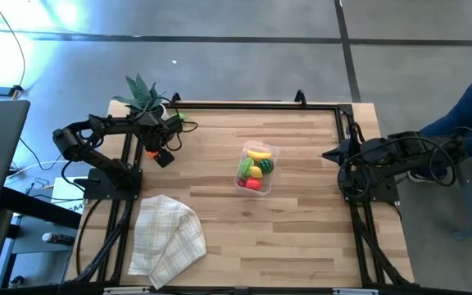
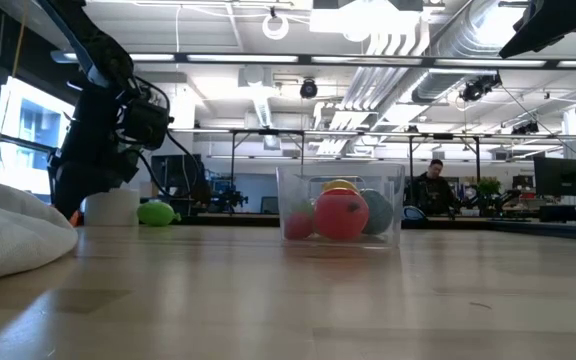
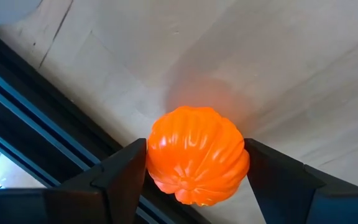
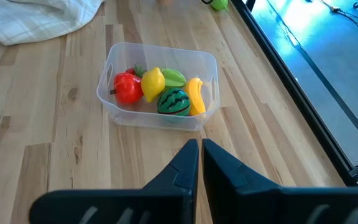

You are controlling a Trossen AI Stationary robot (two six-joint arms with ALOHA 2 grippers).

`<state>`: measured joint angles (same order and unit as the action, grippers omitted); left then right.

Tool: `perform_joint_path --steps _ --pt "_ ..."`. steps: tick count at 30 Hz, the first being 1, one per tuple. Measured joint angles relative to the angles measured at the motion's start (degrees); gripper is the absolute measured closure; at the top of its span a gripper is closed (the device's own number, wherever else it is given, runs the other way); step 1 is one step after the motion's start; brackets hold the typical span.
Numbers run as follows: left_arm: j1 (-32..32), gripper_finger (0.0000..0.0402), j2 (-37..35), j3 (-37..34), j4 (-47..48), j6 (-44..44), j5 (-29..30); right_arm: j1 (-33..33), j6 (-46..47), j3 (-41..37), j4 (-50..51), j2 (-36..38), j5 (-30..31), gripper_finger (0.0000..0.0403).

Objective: Pick and placing Produce into tupperware
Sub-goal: Put the pumpkin into the transparent bin

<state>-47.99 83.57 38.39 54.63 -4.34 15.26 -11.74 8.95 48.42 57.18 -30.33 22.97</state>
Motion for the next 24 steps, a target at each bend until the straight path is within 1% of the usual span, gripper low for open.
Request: perform_joint_path --steps 16,21,24 --pt "0.0 0.0164 0.0 0.0 1.0 -0.6 -2.6 0.0 0.0 0.0 0.0 0.0 0.0 0.0392" --pt "0.0 0.0163 0.0 0.8 1.1 -0.1 -4.7 0.0 0.0 0.0 0.0 0.0 0.0 0.0392" --pt "0.0 0.0164 0.0 2.4 1.0 1.5 -6.7 0.0 0.0 0.0 0.0 0.0 0.0 0.0392"
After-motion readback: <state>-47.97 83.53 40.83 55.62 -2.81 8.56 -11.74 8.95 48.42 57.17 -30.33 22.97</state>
